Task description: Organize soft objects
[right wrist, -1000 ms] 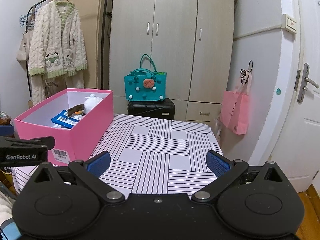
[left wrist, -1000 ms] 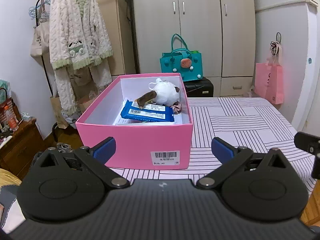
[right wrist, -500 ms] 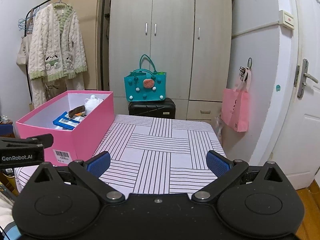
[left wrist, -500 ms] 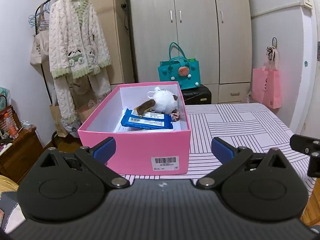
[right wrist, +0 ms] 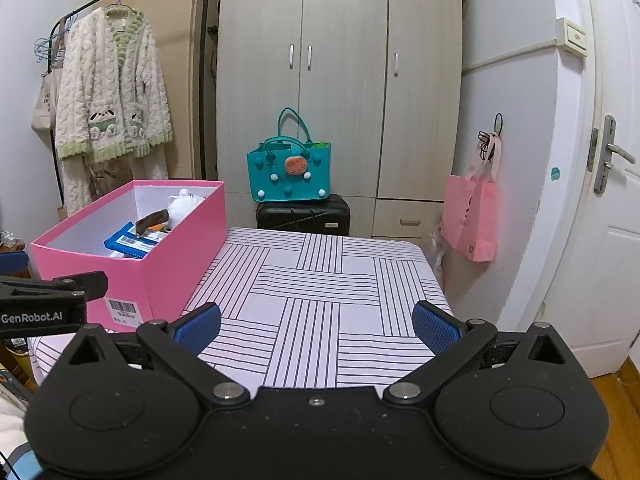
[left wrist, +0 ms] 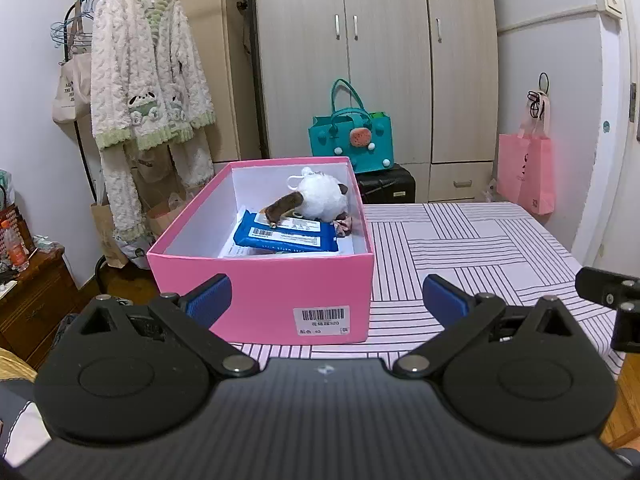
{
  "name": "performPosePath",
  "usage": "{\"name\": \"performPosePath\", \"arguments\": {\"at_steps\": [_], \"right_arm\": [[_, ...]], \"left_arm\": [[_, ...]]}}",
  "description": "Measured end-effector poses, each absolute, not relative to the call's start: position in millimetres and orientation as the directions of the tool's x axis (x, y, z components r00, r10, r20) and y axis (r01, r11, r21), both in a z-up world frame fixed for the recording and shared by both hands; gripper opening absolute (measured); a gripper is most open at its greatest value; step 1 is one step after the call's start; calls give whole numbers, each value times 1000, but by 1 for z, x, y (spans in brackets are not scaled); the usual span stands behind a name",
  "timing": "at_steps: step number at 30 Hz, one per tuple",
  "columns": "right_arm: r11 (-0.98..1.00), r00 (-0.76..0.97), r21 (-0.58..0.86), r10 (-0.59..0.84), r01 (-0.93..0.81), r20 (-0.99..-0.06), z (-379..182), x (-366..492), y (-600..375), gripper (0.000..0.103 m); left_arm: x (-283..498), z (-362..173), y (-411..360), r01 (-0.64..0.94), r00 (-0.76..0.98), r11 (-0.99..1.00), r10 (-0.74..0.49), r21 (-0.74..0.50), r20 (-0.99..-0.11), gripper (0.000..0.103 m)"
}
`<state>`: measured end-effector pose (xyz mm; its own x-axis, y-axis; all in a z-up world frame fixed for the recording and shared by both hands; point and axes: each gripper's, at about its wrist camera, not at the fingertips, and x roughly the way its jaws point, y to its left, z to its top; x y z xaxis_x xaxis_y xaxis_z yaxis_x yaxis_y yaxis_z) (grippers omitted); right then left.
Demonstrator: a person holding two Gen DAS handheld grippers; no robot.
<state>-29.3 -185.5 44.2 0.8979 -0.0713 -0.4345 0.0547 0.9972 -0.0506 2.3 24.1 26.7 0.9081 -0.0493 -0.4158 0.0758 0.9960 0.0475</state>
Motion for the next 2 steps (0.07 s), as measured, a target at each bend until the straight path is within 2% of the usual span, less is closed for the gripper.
{"name": "performPosePath", "arguments": {"at_steps": [2], "right_arm": [[997,898,-50,-70,53,-434,44,-29,-186,103]], "left_arm": [[3,27,25,67,908,997,-41,48,-416,103]]}}
